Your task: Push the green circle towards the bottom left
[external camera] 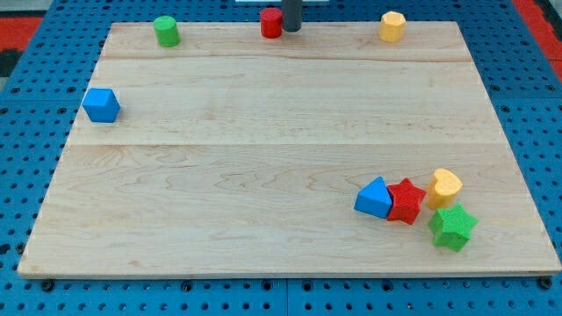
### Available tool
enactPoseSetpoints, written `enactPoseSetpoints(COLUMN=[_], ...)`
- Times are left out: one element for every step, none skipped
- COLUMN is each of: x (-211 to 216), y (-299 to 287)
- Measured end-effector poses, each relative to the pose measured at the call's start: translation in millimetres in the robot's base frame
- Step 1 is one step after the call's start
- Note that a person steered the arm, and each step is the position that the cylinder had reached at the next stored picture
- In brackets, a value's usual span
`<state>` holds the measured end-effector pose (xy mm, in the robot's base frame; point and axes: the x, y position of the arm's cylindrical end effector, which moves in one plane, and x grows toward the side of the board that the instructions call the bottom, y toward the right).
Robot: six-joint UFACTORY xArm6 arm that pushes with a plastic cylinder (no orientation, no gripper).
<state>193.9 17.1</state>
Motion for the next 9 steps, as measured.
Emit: enactPoseSetpoints(x=[-1.2, -0.9, 32.2, 75.7, 68.2, 22.4, -1.9, -2.1, -2.3], y=[-22.7, -112.2, -121.8, -136.4, -266.3, -318.0, -311.2, -293.1, -226.9])
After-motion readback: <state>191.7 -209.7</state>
